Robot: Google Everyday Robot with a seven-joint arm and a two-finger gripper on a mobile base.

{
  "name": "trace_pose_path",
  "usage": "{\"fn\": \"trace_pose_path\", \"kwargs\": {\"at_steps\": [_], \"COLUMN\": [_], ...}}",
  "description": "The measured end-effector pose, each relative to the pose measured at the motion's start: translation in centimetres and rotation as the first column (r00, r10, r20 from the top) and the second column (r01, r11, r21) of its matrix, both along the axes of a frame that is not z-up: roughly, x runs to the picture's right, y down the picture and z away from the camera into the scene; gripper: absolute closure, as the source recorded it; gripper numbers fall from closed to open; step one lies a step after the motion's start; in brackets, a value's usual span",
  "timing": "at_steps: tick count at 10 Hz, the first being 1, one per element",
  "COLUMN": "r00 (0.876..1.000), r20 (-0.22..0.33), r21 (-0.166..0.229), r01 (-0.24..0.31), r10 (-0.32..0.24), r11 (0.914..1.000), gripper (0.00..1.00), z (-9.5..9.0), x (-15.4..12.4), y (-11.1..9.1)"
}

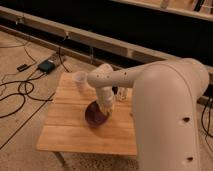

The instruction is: Drag the ceramic bowl in a circle

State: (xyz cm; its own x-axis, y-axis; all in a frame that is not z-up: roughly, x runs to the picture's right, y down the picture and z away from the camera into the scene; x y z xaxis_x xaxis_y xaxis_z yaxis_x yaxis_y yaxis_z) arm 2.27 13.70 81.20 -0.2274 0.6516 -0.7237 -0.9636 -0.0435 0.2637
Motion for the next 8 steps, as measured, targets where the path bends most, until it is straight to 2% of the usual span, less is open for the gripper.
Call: {"fn": "trace_pose_path", "kwargs": {"at_steps": [2,5,7,8], "r00": [0.999,0.992,0.973,0.964], "r20": [0.029,0.109,0.206,0.237], "r21": [0.009,0.001,-0.021,-0.029], "r01": [0.017,0.06,0.108,0.127], "r10": [-0.017,-0.06,-0.102,-0.117], "r11": [0.9998,0.9982,0.9939,0.9915], "gripper": [0.86,0.86,0.86,0.86], "z": [2.2,4.5,5.2,5.0], "x": [-2.0,-7.1,-12.4,-13.9], "y": [-1.7,-2.6,-1.8,-1.4]}}
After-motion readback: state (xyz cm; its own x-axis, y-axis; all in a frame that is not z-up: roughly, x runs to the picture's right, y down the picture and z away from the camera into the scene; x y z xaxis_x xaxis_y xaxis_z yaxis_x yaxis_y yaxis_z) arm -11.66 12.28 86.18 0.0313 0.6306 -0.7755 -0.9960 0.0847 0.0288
